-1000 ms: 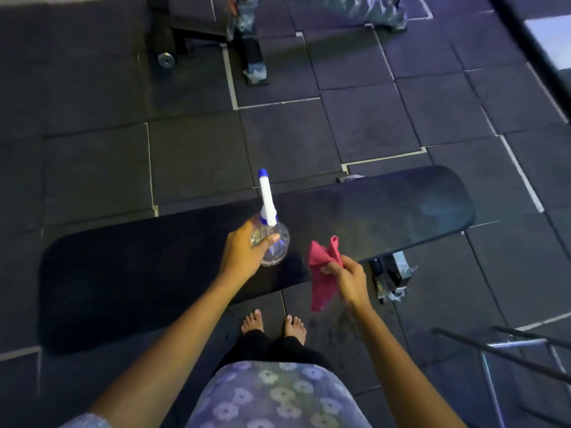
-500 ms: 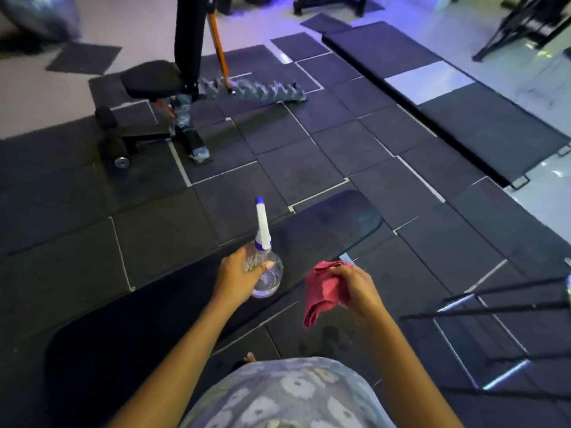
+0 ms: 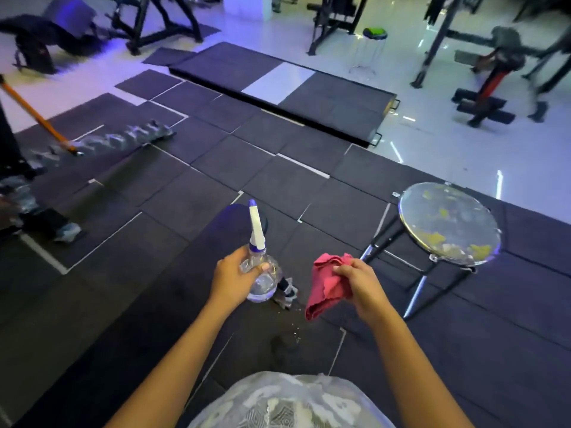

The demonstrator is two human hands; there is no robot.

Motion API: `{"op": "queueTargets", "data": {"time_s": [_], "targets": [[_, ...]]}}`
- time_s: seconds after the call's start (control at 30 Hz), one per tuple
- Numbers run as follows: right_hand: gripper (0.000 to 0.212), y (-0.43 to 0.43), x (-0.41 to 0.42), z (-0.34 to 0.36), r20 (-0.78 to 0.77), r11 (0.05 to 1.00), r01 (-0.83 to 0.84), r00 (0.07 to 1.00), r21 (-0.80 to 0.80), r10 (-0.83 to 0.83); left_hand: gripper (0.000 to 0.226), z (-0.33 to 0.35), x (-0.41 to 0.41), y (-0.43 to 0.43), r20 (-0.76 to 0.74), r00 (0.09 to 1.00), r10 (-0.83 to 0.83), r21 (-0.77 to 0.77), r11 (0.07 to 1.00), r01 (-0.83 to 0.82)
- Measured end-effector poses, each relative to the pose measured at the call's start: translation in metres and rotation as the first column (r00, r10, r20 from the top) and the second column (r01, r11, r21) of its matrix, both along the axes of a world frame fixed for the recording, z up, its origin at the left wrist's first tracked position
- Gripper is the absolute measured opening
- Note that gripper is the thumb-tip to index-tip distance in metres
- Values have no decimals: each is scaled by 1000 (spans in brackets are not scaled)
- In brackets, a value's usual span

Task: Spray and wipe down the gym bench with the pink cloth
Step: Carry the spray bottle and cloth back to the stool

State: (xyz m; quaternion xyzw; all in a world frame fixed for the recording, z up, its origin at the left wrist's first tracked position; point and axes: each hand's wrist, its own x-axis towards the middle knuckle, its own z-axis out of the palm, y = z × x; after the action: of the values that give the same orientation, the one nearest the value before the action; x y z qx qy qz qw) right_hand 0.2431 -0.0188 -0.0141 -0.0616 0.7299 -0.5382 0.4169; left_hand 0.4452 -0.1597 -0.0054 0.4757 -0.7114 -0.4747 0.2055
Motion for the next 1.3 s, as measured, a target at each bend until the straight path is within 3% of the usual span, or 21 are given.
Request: {"op": "queueTargets", "data": {"time_s": [0.3, 0.5, 0.63, 0.77, 0.83, 0.9, 0.97, 1.03, 1.17, 1.23, 1.3], "targets": [[17, 116, -150, 7, 75, 970, 237, 968, 51, -241, 27, 4, -198, 55, -62, 972, -228, 35, 972, 231], [20, 148, -220, 2, 75, 935, 346, 933, 80, -352, 33, 4, -301, 69, -67, 915, -398, 60, 914, 402], [22, 149, -277, 5, -54, 932, 340, 940, 128, -336, 38, -2, -376, 63, -41, 861, -507, 62, 858, 509], [17, 143, -358, 16, -286, 915, 378, 900, 141, -328, 30, -9, -453, 48, -73, 819, -569, 10, 821, 571], [13, 137, -397, 22, -438, 914, 363, 862, 181, -255, 32, -11, -490, 38, -61, 811, -582, 25, 811, 584], [19, 125, -426, 23, -621, 916, 288, 782, 279, -56, 39, -16, -524, 30, -39, 805, -591, 25, 805, 592], [20, 111, -438, 12, -694, 892, 197, 702, 407, 161, 42, -24, -551, 24, -18, 794, -608, 13, 794, 608], [20, 103, -438, -15, -649, 803, 114, 659, 585, 380, 45, -33, -570, 22, 37, 776, -629, 9, 777, 630], [29, 114, -421, -59, -363, 544, -114, 630, 831, 686, 45, -55, -582, 22, 89, 749, -657, 17, 752, 658], [32, 118, -419, -70, -385, 538, -81, 611, 839, 692, 47, -62, -581, 22, 75, 754, -652, 18, 757, 653], [40, 115, -422, -75, -481, 621, -11, 621, 784, 618, 49, -66, -581, 24, 61, 762, -644, 15, 764, 645]]}}
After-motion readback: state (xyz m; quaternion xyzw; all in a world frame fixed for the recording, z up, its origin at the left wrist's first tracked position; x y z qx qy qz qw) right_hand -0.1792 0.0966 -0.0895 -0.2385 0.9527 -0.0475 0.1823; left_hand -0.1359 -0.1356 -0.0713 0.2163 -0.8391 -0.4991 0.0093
